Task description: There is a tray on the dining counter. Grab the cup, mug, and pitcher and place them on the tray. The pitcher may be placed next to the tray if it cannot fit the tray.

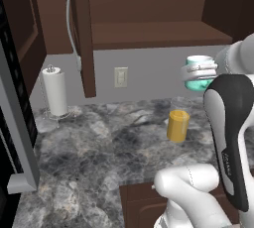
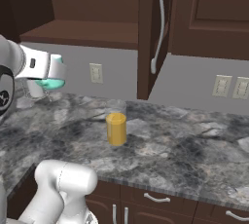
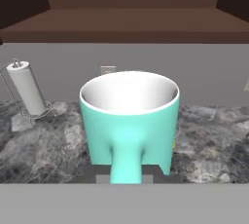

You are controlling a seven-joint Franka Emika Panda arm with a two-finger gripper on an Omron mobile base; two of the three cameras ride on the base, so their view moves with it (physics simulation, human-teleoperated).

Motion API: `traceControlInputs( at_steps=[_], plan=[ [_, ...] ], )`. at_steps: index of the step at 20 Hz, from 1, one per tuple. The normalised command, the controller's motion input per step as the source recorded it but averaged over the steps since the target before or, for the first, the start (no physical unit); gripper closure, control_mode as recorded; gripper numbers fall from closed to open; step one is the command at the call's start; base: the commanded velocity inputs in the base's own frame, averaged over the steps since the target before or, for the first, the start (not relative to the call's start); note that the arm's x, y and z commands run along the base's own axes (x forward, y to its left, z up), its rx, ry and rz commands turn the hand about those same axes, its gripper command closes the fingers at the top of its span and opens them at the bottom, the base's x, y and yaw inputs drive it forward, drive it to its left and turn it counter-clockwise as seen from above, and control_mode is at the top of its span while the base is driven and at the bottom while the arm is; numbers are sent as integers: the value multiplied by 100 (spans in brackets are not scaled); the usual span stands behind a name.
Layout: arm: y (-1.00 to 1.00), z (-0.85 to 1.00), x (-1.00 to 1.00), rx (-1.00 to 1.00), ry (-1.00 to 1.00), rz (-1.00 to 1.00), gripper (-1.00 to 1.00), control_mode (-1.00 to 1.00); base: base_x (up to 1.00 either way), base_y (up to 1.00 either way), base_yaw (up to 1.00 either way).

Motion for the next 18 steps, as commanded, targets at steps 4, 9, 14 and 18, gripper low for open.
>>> traceControlInputs(
  at_steps=[4,9,14,18],
  plan=[
    [0,-9,0,0,6,0,100,-100,0,0,0],
    [0,-26,0,0,0,0,100,-100,0,0,0],
    [0,-10,-2,0,0,0,100,100,-12,-6,0],
    [0,0,0,0,0,0,100,100,-43,-47,0]
  ],
)
